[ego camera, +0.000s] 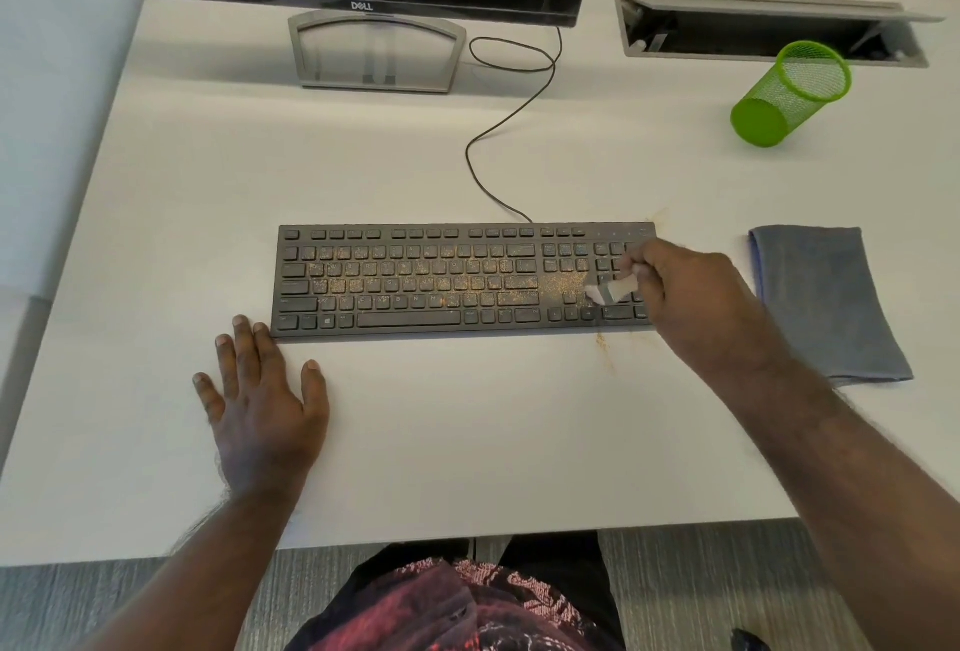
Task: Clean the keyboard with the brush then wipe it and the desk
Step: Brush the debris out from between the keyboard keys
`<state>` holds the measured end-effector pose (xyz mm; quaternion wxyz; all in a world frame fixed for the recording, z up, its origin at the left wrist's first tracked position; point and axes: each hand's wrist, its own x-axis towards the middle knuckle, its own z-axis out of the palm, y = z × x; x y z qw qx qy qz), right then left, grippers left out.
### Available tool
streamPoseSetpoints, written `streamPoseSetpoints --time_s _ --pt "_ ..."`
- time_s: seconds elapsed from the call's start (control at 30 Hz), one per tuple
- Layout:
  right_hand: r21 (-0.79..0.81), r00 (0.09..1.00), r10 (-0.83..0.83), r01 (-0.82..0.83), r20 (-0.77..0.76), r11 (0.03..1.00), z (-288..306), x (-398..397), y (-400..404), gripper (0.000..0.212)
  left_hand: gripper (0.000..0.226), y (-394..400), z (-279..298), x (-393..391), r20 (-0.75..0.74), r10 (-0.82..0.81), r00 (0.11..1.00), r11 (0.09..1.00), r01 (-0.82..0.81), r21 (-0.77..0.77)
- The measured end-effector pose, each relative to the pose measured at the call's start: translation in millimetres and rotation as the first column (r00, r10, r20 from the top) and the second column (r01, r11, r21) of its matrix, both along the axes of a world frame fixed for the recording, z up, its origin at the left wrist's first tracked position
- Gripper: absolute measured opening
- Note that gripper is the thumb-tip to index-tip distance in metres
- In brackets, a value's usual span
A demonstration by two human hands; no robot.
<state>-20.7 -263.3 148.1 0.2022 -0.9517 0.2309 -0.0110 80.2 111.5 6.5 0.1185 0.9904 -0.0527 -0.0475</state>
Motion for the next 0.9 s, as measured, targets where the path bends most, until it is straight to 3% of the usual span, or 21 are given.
streamPoseSetpoints --time_s 0.13,0.33,0.57,0.73,0.9 --pt "-0.033 0.981 -0.039 0.033 -0.192 0.999 3.6 -2.8 -0.3 0.025 0.079 0.0 -0.1 0.3 -0.002 -0.002 1.000 1.000 0.002 0.000" --pt "0.036 0.996 -0.074 0.072 0.046 0.997 8.3 -3.0 0.5 0.024 0.079 0.9 0.3 -0.2 -0.004 -0.004 1.000 1.000 0.004 0.009" --pt "0.005 0.994 -0.005 0.006 -0.112 1.000 5.1 -14.8 -1.3 0.023 0.080 -0.7 1.7 0.3 -0.004 -0.003 1.000 1.000 0.003 0.003" --pt "0.043 1.000 -0.003 0.003 0.013 0.999 3.8 -27.2 -7.8 0.021 0.080 -1.3 1.4 0.3 -0.005 0.001 1.000 1.000 -0.001 0.001" --pt "-0.076 0.999 -0.019 0.015 -0.046 0.997 -4.9 -41.2 -27.5 0.020 0.080 -1.4 1.4 -0.4 -0.009 0.008 1.000 1.000 -0.008 -0.002"
